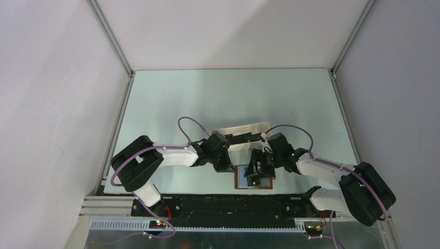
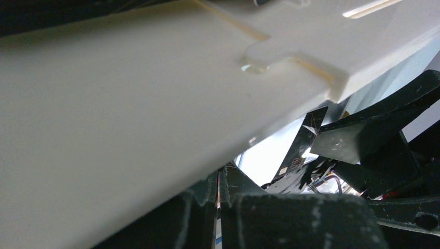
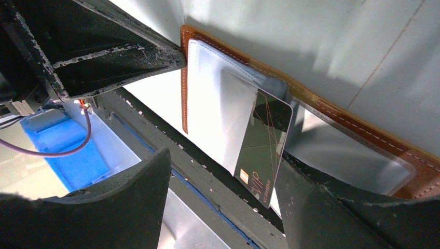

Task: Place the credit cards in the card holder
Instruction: Insert the credit card into the card holder.

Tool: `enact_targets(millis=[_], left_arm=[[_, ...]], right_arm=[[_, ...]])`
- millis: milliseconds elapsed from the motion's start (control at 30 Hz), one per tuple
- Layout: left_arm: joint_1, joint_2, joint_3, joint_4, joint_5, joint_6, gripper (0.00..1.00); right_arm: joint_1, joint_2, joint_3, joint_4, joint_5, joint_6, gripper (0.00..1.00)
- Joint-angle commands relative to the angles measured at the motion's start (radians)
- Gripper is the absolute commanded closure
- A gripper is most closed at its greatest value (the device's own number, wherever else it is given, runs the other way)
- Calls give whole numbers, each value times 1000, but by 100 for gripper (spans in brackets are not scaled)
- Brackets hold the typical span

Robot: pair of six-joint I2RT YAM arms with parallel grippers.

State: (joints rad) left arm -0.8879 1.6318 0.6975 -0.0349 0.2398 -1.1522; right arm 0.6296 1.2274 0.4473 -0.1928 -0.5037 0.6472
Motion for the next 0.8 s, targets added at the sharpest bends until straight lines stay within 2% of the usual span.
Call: enact_targets(millis=[0, 367, 600, 767], left_arm=[[-4, 7, -20, -43, -41, 9, 100], [-3, 5, -19, -38, -36, 4, 100], [-5, -8, -29, -35, -34, -4, 100], [-3, -52, -62, -30, -39, -30, 100]], right_arm=[[20, 32, -7, 3, -9, -15, 25], [110, 174, 71, 58, -110, -48, 23], [130, 275, 181, 31, -112, -77, 22], [148, 271, 206, -32, -36, -66, 21]])
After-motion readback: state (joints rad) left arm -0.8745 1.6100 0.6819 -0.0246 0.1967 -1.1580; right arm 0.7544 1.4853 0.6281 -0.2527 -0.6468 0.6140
